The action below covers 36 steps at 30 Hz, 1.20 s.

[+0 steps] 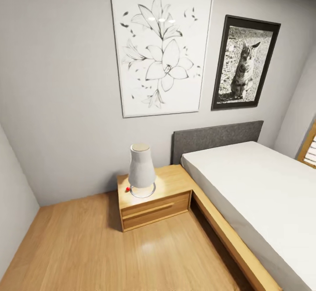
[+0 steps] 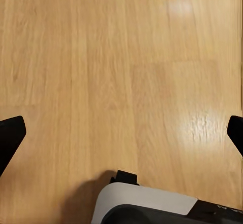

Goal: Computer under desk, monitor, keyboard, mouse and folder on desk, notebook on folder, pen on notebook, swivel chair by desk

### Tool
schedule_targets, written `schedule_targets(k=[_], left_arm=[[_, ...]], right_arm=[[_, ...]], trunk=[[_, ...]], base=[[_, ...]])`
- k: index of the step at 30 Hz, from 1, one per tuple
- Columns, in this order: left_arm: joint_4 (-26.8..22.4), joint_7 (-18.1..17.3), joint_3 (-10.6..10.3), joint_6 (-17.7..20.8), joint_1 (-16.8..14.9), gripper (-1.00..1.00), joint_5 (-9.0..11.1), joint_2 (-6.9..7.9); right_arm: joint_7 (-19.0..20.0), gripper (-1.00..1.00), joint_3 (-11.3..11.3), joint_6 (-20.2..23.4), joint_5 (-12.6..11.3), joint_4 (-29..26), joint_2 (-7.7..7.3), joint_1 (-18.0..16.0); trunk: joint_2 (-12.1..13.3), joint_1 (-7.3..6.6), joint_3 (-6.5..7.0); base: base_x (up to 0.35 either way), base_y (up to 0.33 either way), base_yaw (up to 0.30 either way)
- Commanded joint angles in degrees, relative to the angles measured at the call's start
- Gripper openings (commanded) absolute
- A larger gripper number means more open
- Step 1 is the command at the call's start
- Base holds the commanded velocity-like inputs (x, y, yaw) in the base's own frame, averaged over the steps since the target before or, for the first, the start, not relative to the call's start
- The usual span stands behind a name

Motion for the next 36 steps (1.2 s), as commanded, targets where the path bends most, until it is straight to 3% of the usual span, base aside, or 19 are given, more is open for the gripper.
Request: schedule_targets(k=[1, 8, 36], left_arm=[[0.0, 0.0, -0.3, -0.2, 0.0, 1.0, 0.5, -0.02], [0.0, 0.0, -0.2, -0.2, 0.0, 1.0, 0.5, -0.07], [0.0, 0.0, -0.3, -0.2, 0.0, 1.0, 0.5, 0.01]], right_arm=[[-0.1, 1.0, -0.1, -0.2, 0.0, 0.1, 0.04, -0.1], [-0.1, 1.0, -0.1, -0.2, 0.0, 0.1, 0.07, -0.1], [-0.6, 1.0, -0.3, 0.0, -0.2, 0.1, 0.57, -0.1]], trunk=[[0.0, -0.02, -0.07], [0.0, -0.02, -0.07], [0.0, -0.02, -0.68]], base=[[-0.223, 0.0, -0.299], [-0.144, 0.0, -0.299], [-0.002, 0.0, -0.268]])
